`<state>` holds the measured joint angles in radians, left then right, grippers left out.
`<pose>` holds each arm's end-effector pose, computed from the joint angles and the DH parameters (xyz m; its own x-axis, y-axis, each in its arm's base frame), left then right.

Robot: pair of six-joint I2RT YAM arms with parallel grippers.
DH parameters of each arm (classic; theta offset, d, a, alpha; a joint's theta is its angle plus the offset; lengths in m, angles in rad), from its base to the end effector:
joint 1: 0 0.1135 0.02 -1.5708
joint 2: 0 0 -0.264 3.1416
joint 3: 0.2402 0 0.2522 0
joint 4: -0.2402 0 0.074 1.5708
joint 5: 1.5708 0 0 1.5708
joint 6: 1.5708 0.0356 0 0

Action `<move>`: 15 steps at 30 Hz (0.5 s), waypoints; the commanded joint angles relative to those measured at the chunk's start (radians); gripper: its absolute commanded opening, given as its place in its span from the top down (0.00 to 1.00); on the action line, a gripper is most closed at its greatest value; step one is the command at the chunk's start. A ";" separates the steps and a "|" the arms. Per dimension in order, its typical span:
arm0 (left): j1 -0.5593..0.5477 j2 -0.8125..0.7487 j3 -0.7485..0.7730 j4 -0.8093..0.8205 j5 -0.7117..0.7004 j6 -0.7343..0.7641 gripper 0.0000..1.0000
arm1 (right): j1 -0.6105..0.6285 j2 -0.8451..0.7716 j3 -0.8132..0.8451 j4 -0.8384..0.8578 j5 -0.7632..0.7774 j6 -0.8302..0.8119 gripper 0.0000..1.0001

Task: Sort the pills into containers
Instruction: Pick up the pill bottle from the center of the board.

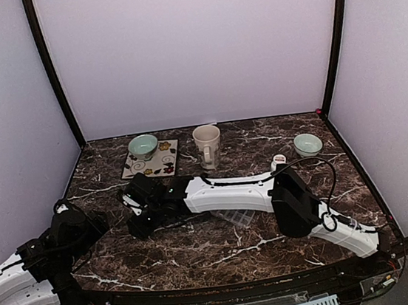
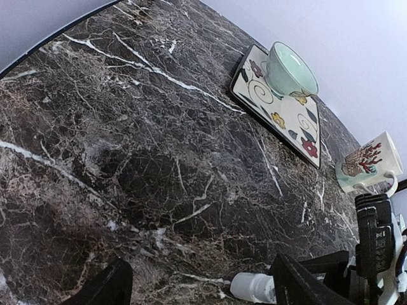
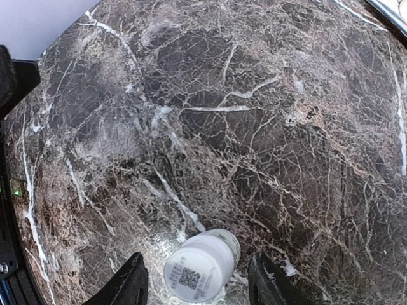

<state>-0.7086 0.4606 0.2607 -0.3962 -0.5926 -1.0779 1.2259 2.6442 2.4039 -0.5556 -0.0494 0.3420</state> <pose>0.1049 -0.0638 0.1829 -0.3681 -0.6469 -0.6678 -0.2861 0.7622 -0.5807 0.1947 0.5472 0.1612 -0.5467 -0.5311 -0.6473 -0.8155 0.5130 0.2679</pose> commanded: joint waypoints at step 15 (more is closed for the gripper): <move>0.011 0.002 -0.023 0.017 -0.007 -0.006 0.22 | 0.005 0.015 0.044 0.003 0.009 0.009 0.55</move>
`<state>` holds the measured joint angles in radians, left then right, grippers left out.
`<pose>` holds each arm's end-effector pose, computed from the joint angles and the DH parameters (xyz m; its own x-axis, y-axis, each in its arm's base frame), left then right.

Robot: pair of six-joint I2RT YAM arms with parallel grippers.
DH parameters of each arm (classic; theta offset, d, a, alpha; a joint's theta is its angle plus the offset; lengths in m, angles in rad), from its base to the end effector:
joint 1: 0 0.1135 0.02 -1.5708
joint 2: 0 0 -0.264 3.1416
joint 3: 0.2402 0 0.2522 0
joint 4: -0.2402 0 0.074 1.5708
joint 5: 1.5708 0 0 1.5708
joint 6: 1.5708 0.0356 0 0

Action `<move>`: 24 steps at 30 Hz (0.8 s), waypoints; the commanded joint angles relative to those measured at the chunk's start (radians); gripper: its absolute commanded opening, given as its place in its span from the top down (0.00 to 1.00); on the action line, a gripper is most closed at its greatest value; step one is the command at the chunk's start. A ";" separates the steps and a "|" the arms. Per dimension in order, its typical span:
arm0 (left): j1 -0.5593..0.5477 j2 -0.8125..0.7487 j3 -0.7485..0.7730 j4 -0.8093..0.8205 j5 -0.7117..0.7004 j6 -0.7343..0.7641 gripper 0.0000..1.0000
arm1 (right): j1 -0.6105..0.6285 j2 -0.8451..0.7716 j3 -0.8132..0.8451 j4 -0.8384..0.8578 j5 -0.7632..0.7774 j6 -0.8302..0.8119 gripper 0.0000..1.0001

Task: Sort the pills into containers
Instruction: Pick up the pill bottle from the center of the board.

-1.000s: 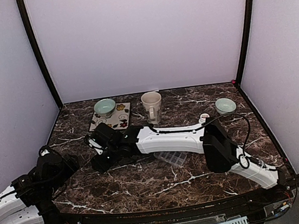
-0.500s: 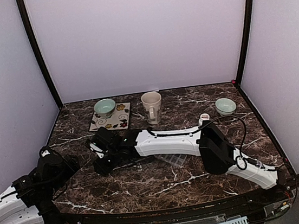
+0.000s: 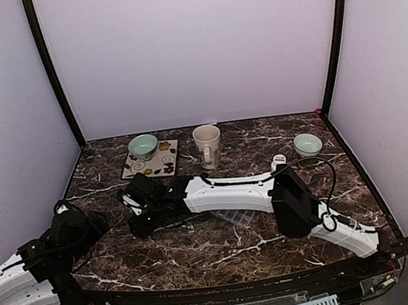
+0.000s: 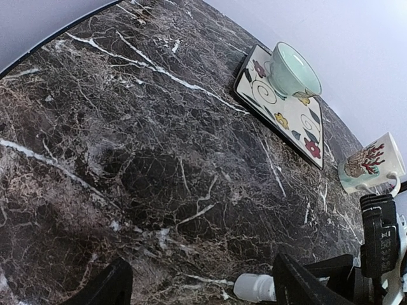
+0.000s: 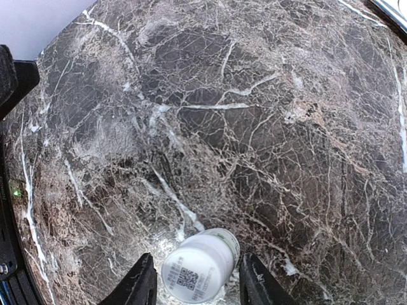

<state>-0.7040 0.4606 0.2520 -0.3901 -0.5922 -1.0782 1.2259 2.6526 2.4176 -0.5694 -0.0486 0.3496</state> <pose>0.1052 -0.0632 0.1805 -0.3667 -0.6477 -0.6678 -0.2907 0.7617 -0.5791 0.1949 0.5476 0.1599 -0.5547 -0.5322 -0.6396 -0.8104 0.5197 0.2704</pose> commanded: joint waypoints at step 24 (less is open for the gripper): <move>0.011 0.004 -0.022 0.015 0.007 -0.003 0.22 | 0.004 -0.027 0.001 0.045 0.021 0.003 0.61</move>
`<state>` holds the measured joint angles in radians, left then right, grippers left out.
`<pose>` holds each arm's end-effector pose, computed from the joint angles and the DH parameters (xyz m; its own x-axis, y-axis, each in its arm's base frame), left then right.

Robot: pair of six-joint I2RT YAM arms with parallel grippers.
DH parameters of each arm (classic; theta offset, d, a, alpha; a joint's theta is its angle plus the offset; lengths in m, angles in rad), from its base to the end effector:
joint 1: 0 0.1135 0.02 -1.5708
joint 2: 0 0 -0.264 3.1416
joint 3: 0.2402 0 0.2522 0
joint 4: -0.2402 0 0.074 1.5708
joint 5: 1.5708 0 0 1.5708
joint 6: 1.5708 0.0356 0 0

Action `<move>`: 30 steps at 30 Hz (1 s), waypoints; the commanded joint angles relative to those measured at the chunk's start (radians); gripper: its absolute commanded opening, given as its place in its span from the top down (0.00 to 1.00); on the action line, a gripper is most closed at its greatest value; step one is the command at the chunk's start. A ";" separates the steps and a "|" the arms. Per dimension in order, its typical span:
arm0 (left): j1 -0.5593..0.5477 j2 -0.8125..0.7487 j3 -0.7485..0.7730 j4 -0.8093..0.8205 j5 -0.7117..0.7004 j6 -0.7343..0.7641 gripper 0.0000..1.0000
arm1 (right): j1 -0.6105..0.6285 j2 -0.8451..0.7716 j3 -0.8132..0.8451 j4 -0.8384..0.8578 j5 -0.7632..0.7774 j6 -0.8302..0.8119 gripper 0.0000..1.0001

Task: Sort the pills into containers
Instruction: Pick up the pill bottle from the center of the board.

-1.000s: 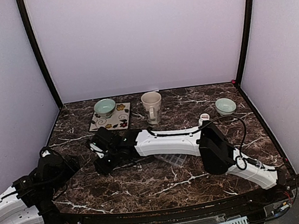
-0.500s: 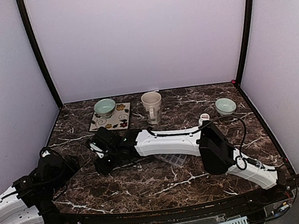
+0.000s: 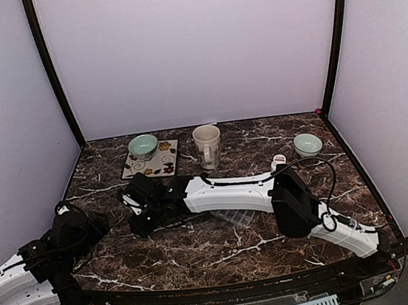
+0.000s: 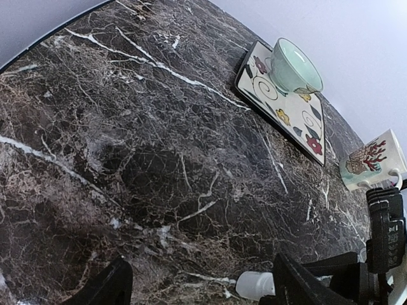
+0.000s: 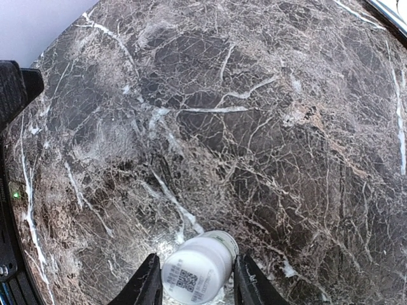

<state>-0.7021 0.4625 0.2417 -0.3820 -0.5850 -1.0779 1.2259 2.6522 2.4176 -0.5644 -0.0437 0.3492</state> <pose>0.1053 -0.0633 0.1774 -0.3732 -0.6463 -0.6656 -0.2909 0.7628 -0.5776 0.1952 0.5479 0.1605 -0.5529 -0.5280 -0.6446 -0.8102 0.5212 0.2680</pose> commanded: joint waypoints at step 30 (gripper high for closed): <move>0.011 -0.010 -0.020 -0.001 0.023 -0.010 0.22 | -0.002 -0.081 -0.086 0.094 -0.017 0.016 1.00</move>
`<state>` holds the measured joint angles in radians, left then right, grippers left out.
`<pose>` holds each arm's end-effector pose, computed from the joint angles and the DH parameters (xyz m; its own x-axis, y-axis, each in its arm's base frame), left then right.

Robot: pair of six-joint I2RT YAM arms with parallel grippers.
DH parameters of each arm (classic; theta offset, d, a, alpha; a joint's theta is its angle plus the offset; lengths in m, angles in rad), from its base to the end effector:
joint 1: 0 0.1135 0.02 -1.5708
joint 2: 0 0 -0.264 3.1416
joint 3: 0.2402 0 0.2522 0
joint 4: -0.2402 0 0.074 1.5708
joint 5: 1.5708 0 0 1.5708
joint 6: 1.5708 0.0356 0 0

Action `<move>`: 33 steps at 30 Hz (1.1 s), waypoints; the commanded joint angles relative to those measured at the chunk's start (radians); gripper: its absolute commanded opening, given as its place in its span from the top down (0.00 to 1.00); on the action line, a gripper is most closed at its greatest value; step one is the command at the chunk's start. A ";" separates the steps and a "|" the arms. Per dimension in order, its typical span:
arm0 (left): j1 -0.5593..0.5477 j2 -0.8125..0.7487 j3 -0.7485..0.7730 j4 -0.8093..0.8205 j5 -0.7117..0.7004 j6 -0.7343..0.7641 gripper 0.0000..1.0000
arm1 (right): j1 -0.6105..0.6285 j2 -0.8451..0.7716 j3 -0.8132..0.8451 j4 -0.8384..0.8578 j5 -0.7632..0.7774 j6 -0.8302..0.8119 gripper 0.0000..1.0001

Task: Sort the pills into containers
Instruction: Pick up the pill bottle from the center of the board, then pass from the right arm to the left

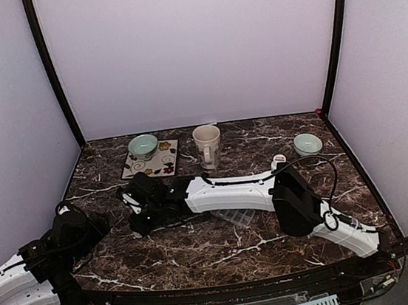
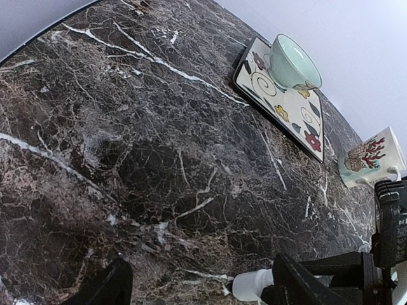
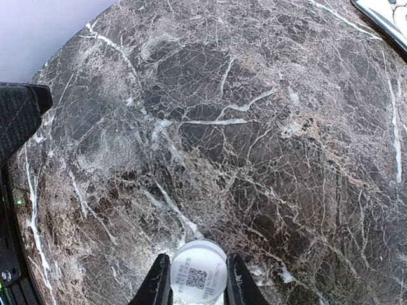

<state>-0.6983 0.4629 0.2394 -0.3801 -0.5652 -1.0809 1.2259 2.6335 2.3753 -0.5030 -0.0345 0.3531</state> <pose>0.1054 -0.0636 0.1765 -0.3856 -0.6492 -0.6556 -0.2871 0.7598 -0.5834 0.1957 0.5483 0.1618 -0.5470 -0.5004 -0.6711 -0.8098 0.5195 0.2727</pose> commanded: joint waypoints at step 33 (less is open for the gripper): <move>0.010 0.268 -0.003 0.950 0.701 0.364 0.28 | -0.146 -0.906 -1.139 0.829 -0.096 0.325 1.00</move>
<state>-0.6937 0.6388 0.2001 0.3088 -0.0795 -0.7689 1.0782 1.8172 1.3617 0.0776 -0.0933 0.5682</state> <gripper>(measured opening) 0.734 0.226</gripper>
